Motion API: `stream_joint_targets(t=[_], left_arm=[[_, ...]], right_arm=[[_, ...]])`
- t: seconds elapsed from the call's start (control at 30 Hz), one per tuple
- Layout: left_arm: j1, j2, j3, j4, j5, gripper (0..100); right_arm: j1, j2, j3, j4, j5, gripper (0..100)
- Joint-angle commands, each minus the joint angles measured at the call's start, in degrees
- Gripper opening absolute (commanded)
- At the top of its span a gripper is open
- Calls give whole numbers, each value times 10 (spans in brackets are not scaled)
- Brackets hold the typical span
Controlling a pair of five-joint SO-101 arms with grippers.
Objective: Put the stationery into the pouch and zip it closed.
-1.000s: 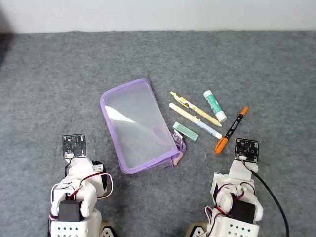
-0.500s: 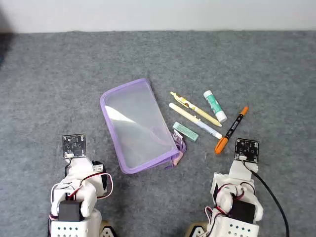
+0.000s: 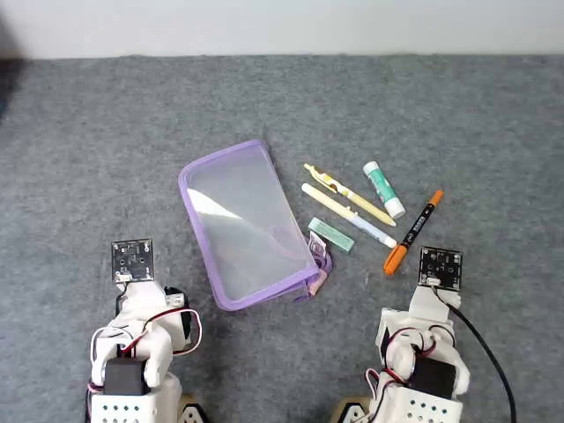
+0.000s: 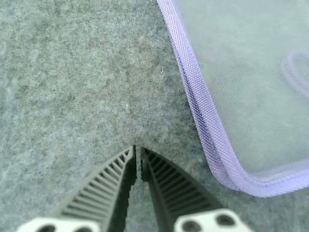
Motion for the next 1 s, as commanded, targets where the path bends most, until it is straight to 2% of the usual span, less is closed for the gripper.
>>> stream_joint_targets(t=[0.0, 0.5, 0.63, 0.8, 0.97], left_arm=[[-4, -7, -10, 4, -5, 17], [-4, -7, -10, 4, -5, 17], [-4, -7, -10, 4, -5, 17], [-4, -7, -10, 4, -5, 17], [-4, -7, -10, 4, -5, 17]], right_arm=[[3, -4, 10, -8, 5, 165], [4, -3, 10, -8, 7, 169], [32, -4, 8, -13, 10, 169], [21, -3, -15, -96, 164, 165], [-62, -1, -79, -64, 244, 103]])
